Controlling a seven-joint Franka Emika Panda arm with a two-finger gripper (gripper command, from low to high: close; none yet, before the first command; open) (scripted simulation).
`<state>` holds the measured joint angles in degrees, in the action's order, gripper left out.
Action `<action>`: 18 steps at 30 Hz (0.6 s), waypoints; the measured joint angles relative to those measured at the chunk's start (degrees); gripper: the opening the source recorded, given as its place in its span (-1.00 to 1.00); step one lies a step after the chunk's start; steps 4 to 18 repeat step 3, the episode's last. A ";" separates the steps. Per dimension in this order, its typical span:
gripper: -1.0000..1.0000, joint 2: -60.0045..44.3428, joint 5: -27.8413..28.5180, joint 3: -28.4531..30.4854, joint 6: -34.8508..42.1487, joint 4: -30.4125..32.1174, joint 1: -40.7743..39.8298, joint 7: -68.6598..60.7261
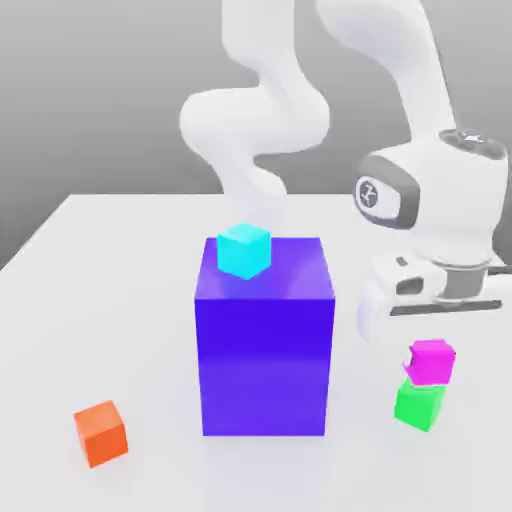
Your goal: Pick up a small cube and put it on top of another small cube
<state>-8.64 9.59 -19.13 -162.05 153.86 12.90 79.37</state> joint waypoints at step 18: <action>1.00 -1.17 1.19 0.84 -1.01 -0.01 0.62 0.85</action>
